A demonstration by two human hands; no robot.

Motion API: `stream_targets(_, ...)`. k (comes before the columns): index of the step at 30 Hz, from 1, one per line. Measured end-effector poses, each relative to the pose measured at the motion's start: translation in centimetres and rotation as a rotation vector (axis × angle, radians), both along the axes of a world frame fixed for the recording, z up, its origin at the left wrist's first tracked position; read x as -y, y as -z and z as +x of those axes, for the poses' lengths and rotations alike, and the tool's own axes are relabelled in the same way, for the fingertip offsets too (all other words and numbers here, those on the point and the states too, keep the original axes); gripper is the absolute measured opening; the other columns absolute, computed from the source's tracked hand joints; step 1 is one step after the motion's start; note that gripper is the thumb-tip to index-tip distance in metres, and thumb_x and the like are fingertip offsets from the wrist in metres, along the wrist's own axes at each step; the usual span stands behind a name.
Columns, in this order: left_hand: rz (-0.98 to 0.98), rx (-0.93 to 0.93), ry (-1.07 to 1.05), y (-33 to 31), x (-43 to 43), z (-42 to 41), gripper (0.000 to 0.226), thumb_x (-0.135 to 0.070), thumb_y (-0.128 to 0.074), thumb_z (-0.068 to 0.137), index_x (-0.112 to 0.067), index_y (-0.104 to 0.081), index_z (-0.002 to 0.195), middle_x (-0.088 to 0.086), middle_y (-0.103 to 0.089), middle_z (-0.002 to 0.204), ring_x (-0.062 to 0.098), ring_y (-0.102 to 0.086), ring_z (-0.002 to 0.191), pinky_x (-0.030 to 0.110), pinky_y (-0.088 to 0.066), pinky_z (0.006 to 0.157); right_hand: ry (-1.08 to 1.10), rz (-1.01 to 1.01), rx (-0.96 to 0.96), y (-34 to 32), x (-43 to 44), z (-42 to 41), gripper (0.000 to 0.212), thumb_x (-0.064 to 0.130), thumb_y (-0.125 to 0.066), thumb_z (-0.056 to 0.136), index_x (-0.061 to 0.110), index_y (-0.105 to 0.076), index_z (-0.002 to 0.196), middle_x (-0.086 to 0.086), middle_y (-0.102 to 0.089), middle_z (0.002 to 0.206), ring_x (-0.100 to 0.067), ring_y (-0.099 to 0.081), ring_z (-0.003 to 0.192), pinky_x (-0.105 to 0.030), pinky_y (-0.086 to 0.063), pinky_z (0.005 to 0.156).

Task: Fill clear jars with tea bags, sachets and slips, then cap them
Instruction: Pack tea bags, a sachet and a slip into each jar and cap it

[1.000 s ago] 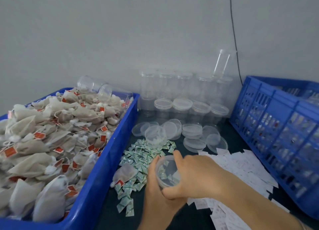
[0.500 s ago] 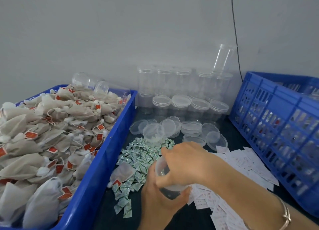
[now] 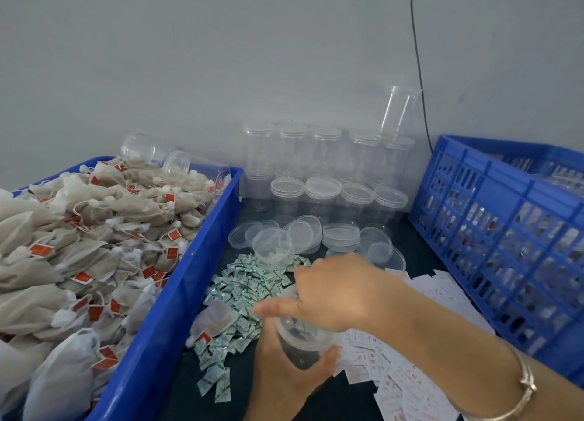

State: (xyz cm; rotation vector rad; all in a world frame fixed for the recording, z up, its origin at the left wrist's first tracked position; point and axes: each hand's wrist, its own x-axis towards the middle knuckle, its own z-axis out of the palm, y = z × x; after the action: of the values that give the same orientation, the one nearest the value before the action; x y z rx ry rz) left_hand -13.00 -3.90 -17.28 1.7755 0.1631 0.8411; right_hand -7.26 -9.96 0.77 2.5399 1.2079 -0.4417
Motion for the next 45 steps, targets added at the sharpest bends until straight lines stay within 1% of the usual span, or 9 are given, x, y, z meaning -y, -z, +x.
stream_targets(5, -0.004, 0.003, 0.013, 0.0, -0.1, 0.1, 0.085, -0.041, -0.081, 0.054, -0.053, -0.039, 0.126, -0.027, -0.057, 0.118, -0.007, -0.058, 0.107, 0.001, -0.043, 0.08, -0.132, -0.04, 0.026, 0.5, -0.6, -0.3, 0.054, 0.059, -0.055, 0.091, 0.013, -0.052, 0.119, 0.002, -0.051, 0.084, -0.024, -0.054, 0.084, -0.03, -0.034, 0.058)
stream_targets(11, 0.026, 0.03, -0.004, 0.2, -0.1, 0.3, 0.083, -0.031, -0.084, 0.055, -0.055, -0.04, 0.121, -0.02, -0.061, 0.115, -0.005, -0.06, 0.105, 0.005, -0.045, 0.081, -0.306, -0.122, -0.056, -0.1, 0.3, 0.8, 0.084, 0.02, -0.085, 0.077, 0.032, -0.033, 0.142, -0.002, -0.041, 0.121, -0.024, -0.044, 0.112, -0.041, -0.05, 0.087)
stream_targets(16, -0.068, -0.006, -0.028, 0.1, 0.0, 0.9, 0.065, -0.047, -0.072, 0.058, -0.058, -0.042, 0.115, -0.029, -0.058, 0.113, -0.01, -0.058, 0.103, 0.006, -0.046, 0.077, -0.155, -0.023, -0.187, -0.1, 1.5, 1.1, 0.103, 0.069, -0.073, 0.074, 0.044, -0.013, 0.154, 0.006, -0.026, 0.153, -0.024, -0.04, 0.134, -0.048, -0.045, 0.102)
stream_targets(24, 0.052, -0.063, -0.049, -0.5, 0.2, 0.4, 0.087, -0.036, -0.079, 0.056, -0.064, -0.033, 0.124, -0.023, -0.058, 0.119, -0.004, -0.059, 0.109, 0.012, -0.049, 0.087, -0.148, 0.028, -0.071, 1.0, 0.7, 0.5, 0.053, 0.05, -0.063, 0.09, 0.025, -0.039, 0.129, -0.003, -0.042, 0.108, -0.026, -0.047, 0.092, -0.032, -0.033, 0.06)
stream_targets(28, 0.18, -0.563, -0.006, -3.0, 1.9, 0.9, 0.1, -0.009, -0.084, 0.052, 0.005, -0.029, 0.134, 0.027, -0.051, 0.111, 0.01, -0.052, 0.102, 0.014, -0.046, 0.088, -0.262, -0.002, -0.253, 0.0, 1.2, 1.6, 0.081, 0.017, -0.082, 0.079, 0.037, -0.033, 0.14, 0.003, -0.035, 0.128, -0.022, -0.038, 0.119, -0.043, -0.051, 0.087)
stream_targets(31, 0.358, -1.138, -0.018, -5.9, 2.2, 4.1, 0.087, -0.024, -0.092, 0.046, -0.002, -0.04, 0.113, 0.03, -0.028, 0.112, 0.036, -0.035, 0.115, 0.039, -0.048, 0.092, -0.232, 0.048, -0.29, 0.6, 1.6, 1.3, 0.082, 0.04, -0.083, 0.078, 0.039, -0.031, 0.141, 0.005, -0.025, 0.142, -0.02, -0.031, 0.129, -0.042, -0.046, 0.092)
stream_targets(37, 0.031, -0.165, -0.112, -0.5, 0.1, -0.5, 0.069, -0.013, -0.089, 0.05, -0.025, -0.054, 0.107, -0.016, -0.058, 0.097, 0.011, -0.062, 0.096, 0.003, -0.044, 0.077, -0.134, 0.128, 0.114, 2.4, 0.9, -0.5, 0.065, 0.068, -0.04, 0.095, 0.012, -0.046, 0.128, -0.01, -0.047, 0.109, -0.022, -0.039, 0.077, -0.034, -0.03, 0.062)
stream_targets(41, -0.02, -0.158, -0.068, -0.7, 0.3, 0.5, 0.076, -0.046, -0.07, 0.045, -0.03, -0.048, 0.116, -0.015, -0.062, 0.098, -0.003, -0.062, 0.1, 0.007, -0.045, 0.074, -0.23, 0.096, -0.103, 1.1, 1.3, 0.3, 0.045, 0.036, -0.065, 0.089, 0.023, -0.043, 0.127, 0.001, -0.041, 0.11, -0.024, -0.047, 0.1, -0.037, -0.043, 0.074)
stream_targets(45, 0.037, -0.383, -0.138, -1.8, 0.7, 1.4, 0.089, -0.016, -0.095, 0.044, -0.008, -0.052, 0.12, -0.005, -0.061, 0.104, 0.002, -0.059, 0.096, 0.007, -0.046, 0.079, -0.281, 0.035, -0.285, 0.2, 1.0, 1.1, 0.068, 0.012, -0.074, 0.082, 0.031, -0.04, 0.137, 0.006, -0.037, 0.132, -0.019, -0.036, 0.122, -0.038, -0.047, 0.09)
